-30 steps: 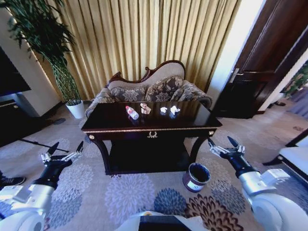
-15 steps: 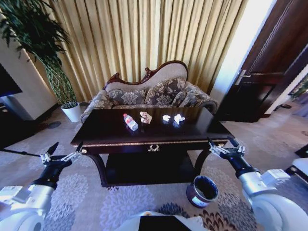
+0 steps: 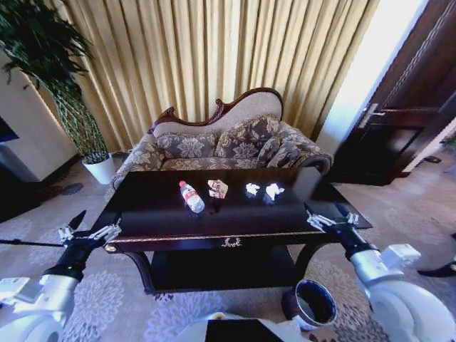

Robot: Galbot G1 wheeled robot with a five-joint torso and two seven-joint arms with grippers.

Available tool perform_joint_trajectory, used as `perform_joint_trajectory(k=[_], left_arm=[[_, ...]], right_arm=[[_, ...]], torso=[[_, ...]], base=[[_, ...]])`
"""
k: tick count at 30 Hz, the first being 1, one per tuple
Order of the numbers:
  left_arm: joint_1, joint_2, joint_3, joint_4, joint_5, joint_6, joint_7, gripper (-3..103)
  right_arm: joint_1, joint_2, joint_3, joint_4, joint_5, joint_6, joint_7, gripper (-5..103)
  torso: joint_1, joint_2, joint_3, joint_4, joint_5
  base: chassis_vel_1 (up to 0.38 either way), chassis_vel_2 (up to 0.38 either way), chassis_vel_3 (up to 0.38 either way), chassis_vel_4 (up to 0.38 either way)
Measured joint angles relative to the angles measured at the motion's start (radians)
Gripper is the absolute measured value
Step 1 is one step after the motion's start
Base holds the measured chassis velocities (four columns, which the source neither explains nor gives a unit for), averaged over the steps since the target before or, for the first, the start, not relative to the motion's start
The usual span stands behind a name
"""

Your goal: Move to the front of the table and place the trash on the table into the trash bin.

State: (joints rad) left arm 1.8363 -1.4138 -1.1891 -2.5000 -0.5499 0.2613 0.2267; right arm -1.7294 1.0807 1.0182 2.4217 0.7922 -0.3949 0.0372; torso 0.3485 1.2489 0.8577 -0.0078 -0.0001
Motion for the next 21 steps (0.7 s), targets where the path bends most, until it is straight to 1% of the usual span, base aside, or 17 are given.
perform_joint_trajectory(k=[2,4,5,7,10,11,13,14,15,17,18,19,20,21], left_arm=[[0.008,0.004,-0.007,0.000,-0.003,-0.001,-0.003,100],[0.015,0.004,-0.009,0.000,-0.004,-0.005,-0.008,100],[0.015,0.004,-0.009,0.000,-0.004,-0.005,-0.008,100],[0.023,0.002,-0.009,0.000,-0.004,-0.009,-0.012,100],[0.027,0.003,-0.009,0.000,-0.006,-0.033,-0.017,100],[0.027,0.003,-0.009,0.000,-0.006,-0.033,-0.017,100],[0.024,0.004,-0.008,0.000,-0.009,-0.036,-0.024,100],[0.021,0.005,-0.006,0.000,-0.010,-0.037,-0.033,100],[0.021,0.005,-0.006,0.000,-0.010,-0.037,-0.033,100],[0.018,0.005,-0.002,0.000,-0.011,-0.033,-0.055,100],[0.018,0.004,-0.002,0.000,-0.011,-0.031,-0.057,100],[0.016,0.001,-0.002,0.000,-0.012,-0.025,-0.061,100],[0.016,0.001,-0.002,0.000,-0.012,-0.025,-0.061,100],[0.014,-0.002,-0.002,0.000,-0.012,-0.020,-0.062,100]], right_arm=[[0.065,-0.057,-0.015,-0.020,0.122,-0.076,0.043,100],[0.115,-0.101,-0.037,-0.047,0.182,-0.109,0.065,100],[0.115,-0.101,-0.037,-0.047,0.182,-0.109,0.065,100],[0.161,-0.142,-0.077,-0.091,0.202,-0.125,0.070,100],[0.246,-0.199,-0.142,-0.168,0.198,-0.128,0.071,100],[0.246,-0.199,-0.142,-0.168,0.198,-0.128,0.071,100],[0.295,-0.222,-0.178,-0.205,0.189,-0.128,0.071,100],[0.335,-0.238,-0.204,-0.229,0.184,-0.129,0.072,100],[0.335,-0.238,-0.204,-0.229,0.184,-0.129,0.072,100],[0.413,-0.266,-0.274,-0.269,0.176,-0.144,0.086,100],[0.430,-0.271,-0.291,-0.276,0.175,-0.147,0.090,100],[0.469,-0.283,-0.332,-0.294,0.168,-0.152,0.097,100],[0.469,-0.283,-0.332,-0.294,0.168,-0.152,0.097,100],[0.498,-0.295,-0.372,-0.309,0.161,-0.153,0.100,100]], torso=[[0.000,0.000,0.000,0.0002,0.0001],[0.000,0.000,0.000,0.0006,0.0002],[0.000,0.000,0.000,0.0006,0.0002],[0.001,-0.001,0.001,0.0003,0.0001],[0.002,-0.001,0.001,0.0004,0.0001],[0.002,-0.001,0.001,0.0004,0.0001],[0.001,-0.001,0.001,0.0001,0.0002],[0.001,-0.001,0.001,0.0003,0.0000],[0.001,-0.001,0.001,0.0003,0.0000],[0.001,-0.001,0.001,0.0002,0.0003],[0.001,-0.001,0.001,0.0002,0.0002],[0.001,-0.001,0.001,0.0003,0.0001],[0.001,-0.001,0.001,0.0003,0.0001],[0.001,-0.001,0.001,0.0004,-0.0001]], base=[[0.043,-0.056,-0.053,0.052],[0.016,-0.030,-0.013,0.027],[0.000,0.000,0.000,0.000],[0.000,0.000,0.000,0.000],[0.000,0.000,0.000,0.000],[0.000,0.000,0.000,0.000],[0.000,0.000,0.000,0.000],[0.000,0.000,0.000,0.000],[0.000,0.000,0.000,0.000],[0.000,0.000,0.000,0.000],[0.000,0.000,0.000,0.000],[0.000,0.000,0.000,0.000],[0.000,0.000,0.000,0.000],[0.000,0.000,0.000,0.000]])
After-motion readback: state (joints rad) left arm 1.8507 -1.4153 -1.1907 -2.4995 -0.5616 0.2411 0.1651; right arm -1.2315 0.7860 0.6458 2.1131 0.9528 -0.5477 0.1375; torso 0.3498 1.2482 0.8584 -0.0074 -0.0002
